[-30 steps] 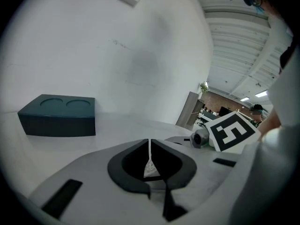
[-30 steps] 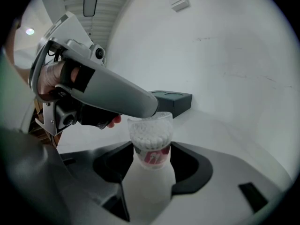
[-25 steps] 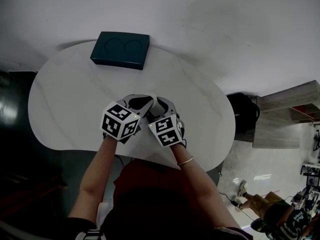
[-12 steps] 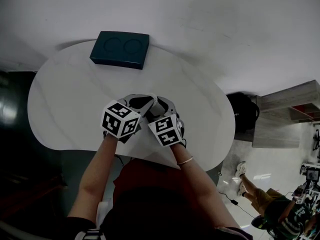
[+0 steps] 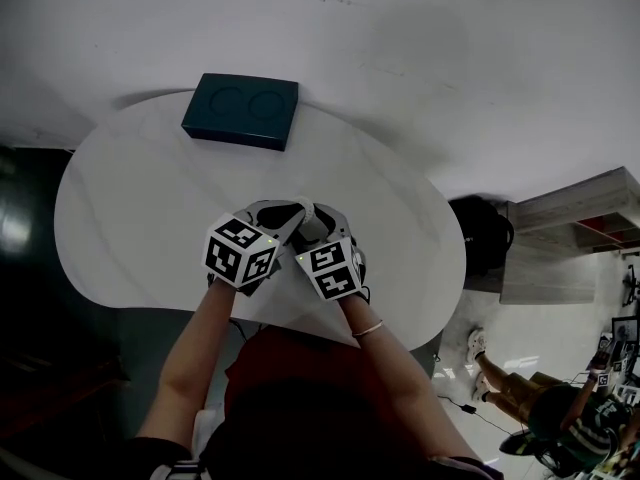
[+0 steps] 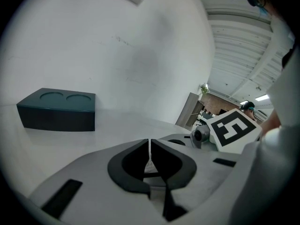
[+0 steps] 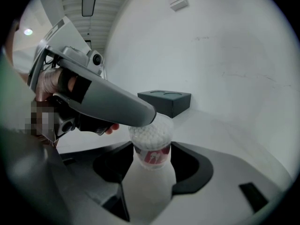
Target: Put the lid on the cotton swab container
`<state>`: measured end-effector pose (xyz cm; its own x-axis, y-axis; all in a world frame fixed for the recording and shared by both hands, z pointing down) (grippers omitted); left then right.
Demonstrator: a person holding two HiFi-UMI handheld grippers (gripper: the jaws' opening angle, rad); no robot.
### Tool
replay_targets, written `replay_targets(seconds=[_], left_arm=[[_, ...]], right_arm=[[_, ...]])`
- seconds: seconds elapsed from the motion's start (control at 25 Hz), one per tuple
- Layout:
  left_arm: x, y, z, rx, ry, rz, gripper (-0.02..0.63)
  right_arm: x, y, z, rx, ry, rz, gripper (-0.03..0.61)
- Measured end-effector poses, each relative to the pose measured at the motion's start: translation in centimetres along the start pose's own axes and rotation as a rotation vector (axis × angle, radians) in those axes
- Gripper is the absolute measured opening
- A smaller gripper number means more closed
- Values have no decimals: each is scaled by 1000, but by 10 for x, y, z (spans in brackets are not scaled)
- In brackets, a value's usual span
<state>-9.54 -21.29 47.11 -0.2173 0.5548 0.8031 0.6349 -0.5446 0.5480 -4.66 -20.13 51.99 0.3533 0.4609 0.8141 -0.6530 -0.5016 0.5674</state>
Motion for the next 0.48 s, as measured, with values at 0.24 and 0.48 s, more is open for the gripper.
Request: replay_targets(seconds=[0.24, 0.48], left_arm=[[1, -8, -8, -17, -33, 17, 34], [2, -18, -15, -44, -63, 45, 34]], right_arm=[[-1, 1, 1, 9, 1, -4, 255], [-1, 2, 1, 17, 11, 0, 255]])
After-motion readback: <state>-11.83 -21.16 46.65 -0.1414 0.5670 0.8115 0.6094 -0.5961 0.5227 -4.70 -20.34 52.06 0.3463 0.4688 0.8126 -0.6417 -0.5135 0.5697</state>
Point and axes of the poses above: the fingertips, and each gripper's own axes: y forward along the fingers, z to its right, x out of its underside, the point moved 5 cm from there along -y, backward along the fingers, and after that the axes turned 9 degrees about -x, right-handed, at the moved point
